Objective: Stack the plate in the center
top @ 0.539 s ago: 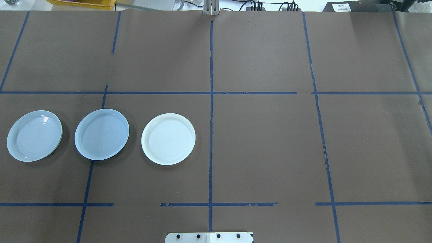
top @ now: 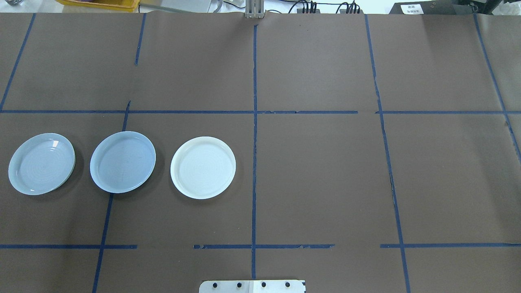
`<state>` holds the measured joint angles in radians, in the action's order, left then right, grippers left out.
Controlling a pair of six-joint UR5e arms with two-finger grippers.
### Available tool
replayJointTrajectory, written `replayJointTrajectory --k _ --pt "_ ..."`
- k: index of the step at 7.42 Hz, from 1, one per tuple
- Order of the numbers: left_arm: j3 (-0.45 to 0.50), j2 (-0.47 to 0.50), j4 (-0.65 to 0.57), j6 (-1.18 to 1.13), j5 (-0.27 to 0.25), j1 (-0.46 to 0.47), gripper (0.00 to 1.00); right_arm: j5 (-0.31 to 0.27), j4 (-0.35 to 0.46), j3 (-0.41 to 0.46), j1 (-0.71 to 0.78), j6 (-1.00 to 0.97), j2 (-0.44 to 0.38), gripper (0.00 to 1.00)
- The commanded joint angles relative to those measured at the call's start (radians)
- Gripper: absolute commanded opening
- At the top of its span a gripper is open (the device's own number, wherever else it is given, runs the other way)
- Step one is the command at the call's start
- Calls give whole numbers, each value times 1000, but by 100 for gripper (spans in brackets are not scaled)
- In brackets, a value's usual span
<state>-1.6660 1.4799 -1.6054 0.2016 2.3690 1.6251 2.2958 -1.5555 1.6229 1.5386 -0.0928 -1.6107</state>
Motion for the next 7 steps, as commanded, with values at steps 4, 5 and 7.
replayJointTrajectory --k 4,5,7 --pt "-8 2 -230 -371 82 -169 100 -1 0 0 0 1 0 100" --pt "0 -9 -340 -516 66 -229 100 1 0 0 0 1 0 100" --pt "24 -35 -491 -692 -40 -328 100 1 0 0 0 -1 0 100"
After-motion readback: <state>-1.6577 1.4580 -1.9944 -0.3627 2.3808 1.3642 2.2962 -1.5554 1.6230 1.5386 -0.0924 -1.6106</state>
